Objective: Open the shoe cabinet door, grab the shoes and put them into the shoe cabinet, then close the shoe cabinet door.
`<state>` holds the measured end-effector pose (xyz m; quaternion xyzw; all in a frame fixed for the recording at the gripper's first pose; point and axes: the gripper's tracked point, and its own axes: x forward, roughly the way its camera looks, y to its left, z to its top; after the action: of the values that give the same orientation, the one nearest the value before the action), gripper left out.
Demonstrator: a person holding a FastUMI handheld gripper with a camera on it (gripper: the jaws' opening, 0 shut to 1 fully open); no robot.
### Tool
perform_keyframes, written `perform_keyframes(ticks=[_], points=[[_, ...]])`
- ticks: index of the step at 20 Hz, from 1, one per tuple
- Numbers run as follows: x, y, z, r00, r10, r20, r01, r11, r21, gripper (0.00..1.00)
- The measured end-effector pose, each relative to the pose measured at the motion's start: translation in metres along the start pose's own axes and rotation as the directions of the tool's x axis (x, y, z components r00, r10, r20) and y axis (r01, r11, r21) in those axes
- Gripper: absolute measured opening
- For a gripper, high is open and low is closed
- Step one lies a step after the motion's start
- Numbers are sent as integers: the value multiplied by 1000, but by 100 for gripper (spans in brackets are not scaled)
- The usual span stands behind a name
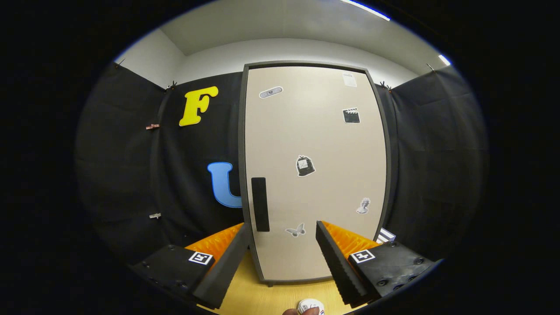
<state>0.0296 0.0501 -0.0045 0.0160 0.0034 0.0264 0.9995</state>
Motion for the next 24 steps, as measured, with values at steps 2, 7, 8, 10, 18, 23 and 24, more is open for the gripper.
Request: perform_keyframes(ticks=[2, 7, 8, 10, 18, 23, 24], points=[[18, 5, 0, 1000, 0, 13, 0, 1000, 3, 98], [61, 17, -1, 999, -14, 29, 15, 1000, -23, 98], [68, 18, -1, 999, -18, 32, 18, 1000, -21, 98], [83, 23, -2, 999, -19, 35, 19, 1000, -11, 97], [133, 35, -34, 1000, -17, -23, 17, 1000, -17, 84], [150, 43, -39, 999, -26, -30, 26, 1000, 5, 47], [151, 43, -39, 999, -34, -39, 34, 999, 9, 43]])
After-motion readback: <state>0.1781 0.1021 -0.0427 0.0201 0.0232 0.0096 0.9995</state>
